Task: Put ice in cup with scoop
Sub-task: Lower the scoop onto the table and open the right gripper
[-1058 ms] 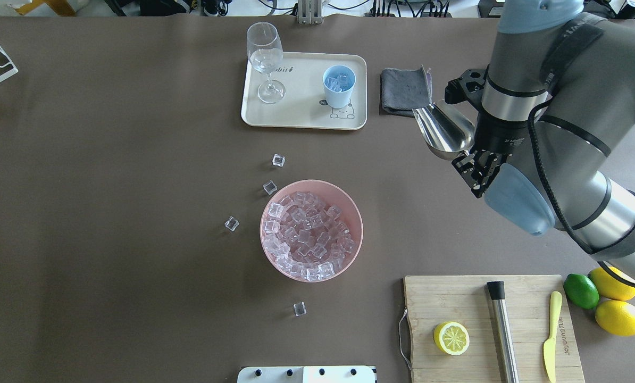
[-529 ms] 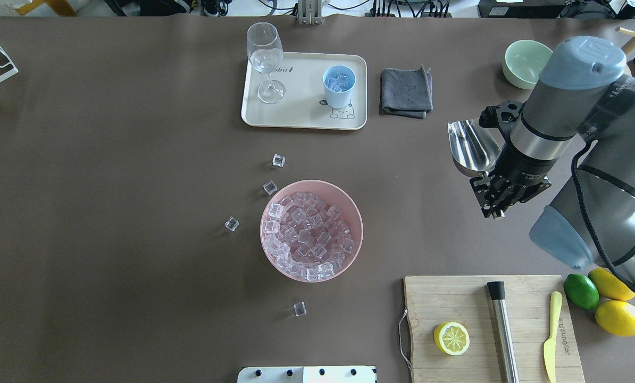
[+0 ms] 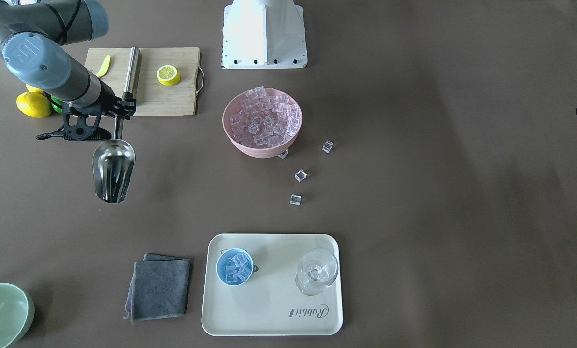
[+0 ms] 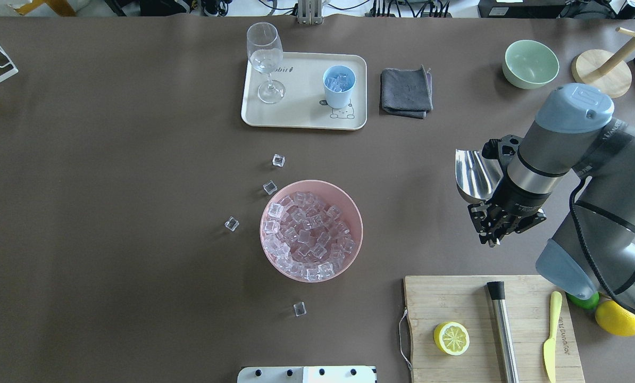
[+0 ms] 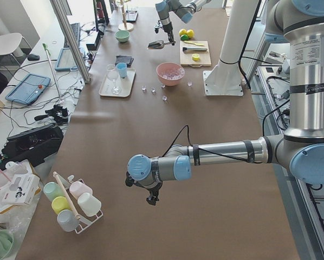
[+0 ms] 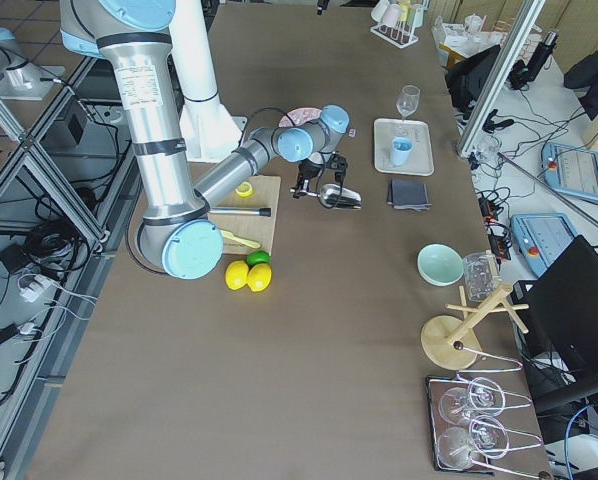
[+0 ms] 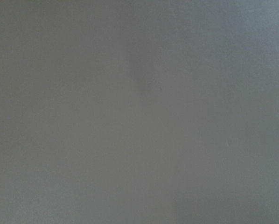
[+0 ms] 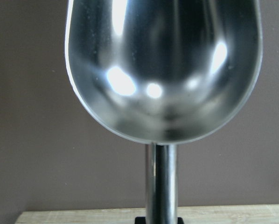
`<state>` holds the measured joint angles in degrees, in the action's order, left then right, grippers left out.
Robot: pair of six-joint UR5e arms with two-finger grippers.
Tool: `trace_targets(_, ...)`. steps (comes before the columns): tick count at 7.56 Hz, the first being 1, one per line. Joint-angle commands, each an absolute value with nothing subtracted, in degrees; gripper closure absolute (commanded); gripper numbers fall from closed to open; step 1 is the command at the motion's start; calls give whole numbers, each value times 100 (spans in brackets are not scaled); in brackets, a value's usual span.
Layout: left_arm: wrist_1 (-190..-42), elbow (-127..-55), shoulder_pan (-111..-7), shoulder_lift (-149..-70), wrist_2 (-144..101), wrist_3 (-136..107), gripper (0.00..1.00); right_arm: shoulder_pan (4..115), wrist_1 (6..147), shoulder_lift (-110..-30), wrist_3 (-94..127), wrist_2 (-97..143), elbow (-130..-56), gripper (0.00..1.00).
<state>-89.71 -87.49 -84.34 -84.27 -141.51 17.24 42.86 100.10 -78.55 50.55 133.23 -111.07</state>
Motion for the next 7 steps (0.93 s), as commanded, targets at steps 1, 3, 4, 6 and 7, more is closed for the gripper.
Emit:
trace_targets(1,-8859,-8964,-8499,-8359,-13887,1292,2,4000,9440,-7963,5492,13132,-10899,100)
trace_targets(3,-8859,-9123,-8699,-8393,-13580,1309,2,3894,9439,-7963,5511,13087,-10890,100)
trace_targets(4,-8842,-9106,-8910,-8428,-13422,1336,2,3859,9439,-7963,5528,13035,-10890,100)
trace_targets(6,-8842,-9201,-8956,-8446,-13271,1354,2,3815,9439,-7963,5528,13025,-10872,100)
trace_targets(7,-8833,-9228,-8956,-8446,-13280,1345,2,3797,9439,-7963,5528,13017,-10863,100)
